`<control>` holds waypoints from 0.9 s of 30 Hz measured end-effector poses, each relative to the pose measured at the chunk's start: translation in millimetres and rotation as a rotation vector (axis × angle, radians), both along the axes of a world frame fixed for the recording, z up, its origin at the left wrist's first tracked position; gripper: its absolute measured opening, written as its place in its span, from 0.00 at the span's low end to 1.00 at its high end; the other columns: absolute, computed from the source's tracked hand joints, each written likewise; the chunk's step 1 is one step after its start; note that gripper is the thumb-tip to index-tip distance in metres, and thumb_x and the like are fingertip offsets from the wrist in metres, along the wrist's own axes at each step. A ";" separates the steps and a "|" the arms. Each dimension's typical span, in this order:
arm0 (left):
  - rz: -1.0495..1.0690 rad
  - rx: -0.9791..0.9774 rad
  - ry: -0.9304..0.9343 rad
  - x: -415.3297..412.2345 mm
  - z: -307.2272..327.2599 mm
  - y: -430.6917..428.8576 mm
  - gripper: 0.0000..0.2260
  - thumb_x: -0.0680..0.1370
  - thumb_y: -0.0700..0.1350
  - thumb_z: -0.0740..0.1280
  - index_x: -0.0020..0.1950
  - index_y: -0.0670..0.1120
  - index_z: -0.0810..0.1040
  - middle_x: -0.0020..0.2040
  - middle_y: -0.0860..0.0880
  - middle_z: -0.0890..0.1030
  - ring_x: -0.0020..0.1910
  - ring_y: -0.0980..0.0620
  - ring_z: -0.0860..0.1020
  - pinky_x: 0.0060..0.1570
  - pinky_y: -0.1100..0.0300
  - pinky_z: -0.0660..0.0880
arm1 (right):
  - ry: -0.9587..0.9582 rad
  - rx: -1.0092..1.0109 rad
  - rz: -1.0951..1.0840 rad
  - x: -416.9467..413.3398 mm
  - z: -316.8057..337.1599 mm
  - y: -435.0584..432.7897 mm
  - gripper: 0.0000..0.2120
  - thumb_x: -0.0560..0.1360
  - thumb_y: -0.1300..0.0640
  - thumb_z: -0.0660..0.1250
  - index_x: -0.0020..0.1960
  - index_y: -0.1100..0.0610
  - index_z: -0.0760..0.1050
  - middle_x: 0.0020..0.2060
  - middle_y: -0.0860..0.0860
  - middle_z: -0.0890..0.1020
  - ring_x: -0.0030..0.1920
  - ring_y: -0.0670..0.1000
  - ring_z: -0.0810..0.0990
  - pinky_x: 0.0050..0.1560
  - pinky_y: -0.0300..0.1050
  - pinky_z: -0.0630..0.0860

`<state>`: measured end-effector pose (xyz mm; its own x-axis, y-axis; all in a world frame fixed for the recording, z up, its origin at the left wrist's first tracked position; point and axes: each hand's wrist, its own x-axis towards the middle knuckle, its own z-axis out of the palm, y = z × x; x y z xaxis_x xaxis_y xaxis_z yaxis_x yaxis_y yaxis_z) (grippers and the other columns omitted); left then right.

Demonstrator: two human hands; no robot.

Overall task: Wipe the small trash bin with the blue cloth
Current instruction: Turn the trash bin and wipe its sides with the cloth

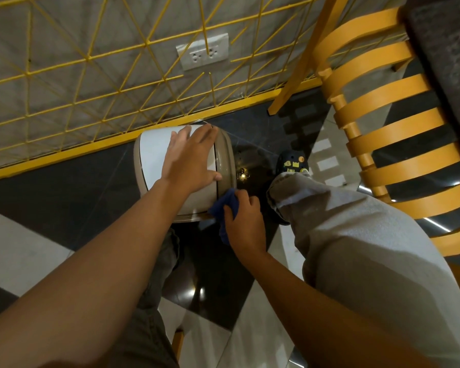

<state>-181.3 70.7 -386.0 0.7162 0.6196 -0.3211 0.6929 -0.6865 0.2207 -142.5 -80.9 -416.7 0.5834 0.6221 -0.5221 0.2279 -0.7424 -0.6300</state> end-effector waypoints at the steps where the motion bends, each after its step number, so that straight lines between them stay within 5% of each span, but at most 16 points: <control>1: -0.001 0.001 0.002 0.5 0.2 -0.3 0.41 0.67 0.56 0.73 0.74 0.48 0.57 0.75 0.49 0.60 0.73 0.40 0.57 0.71 0.42 0.59 | 0.004 -0.033 0.017 -0.2 -2.2 -3.3 0.17 0.78 0.56 0.61 0.66 0.54 0.65 0.60 0.54 0.70 0.57 0.53 0.74 0.56 0.47 0.75; 10: -0.009 0.011 0.006 2.0 1.4 0.4 0.41 0.67 0.55 0.73 0.74 0.47 0.57 0.75 0.49 0.61 0.73 0.39 0.58 0.71 0.42 0.57 | -0.091 0.077 -0.010 -2.1 -1.5 4.7 0.17 0.77 0.56 0.62 0.65 0.54 0.65 0.59 0.53 0.70 0.55 0.51 0.74 0.52 0.41 0.72; 15: -0.024 0.013 0.027 0.9 3.6 -0.3 0.41 0.68 0.56 0.72 0.74 0.46 0.56 0.75 0.49 0.60 0.73 0.39 0.57 0.71 0.42 0.58 | -0.071 -0.034 0.066 0.0 -5.9 -4.9 0.17 0.77 0.56 0.62 0.65 0.54 0.66 0.59 0.54 0.71 0.56 0.53 0.74 0.55 0.47 0.75; 21: 0.001 -0.010 0.006 1.0 4.7 -1.0 0.41 0.68 0.54 0.73 0.74 0.46 0.57 0.75 0.48 0.61 0.73 0.38 0.57 0.71 0.42 0.58 | -0.197 0.171 0.080 -1.1 5.4 8.2 0.16 0.77 0.57 0.62 0.64 0.55 0.69 0.57 0.56 0.72 0.54 0.54 0.75 0.53 0.50 0.76; 27: -0.019 -0.001 0.027 1.2 5.4 -1.3 0.42 0.68 0.55 0.73 0.75 0.46 0.55 0.75 0.49 0.59 0.73 0.38 0.57 0.71 0.42 0.58 | -0.174 -0.058 0.206 0.6 -5.9 -9.5 0.16 0.78 0.57 0.59 0.65 0.55 0.67 0.60 0.56 0.71 0.58 0.54 0.72 0.58 0.50 0.73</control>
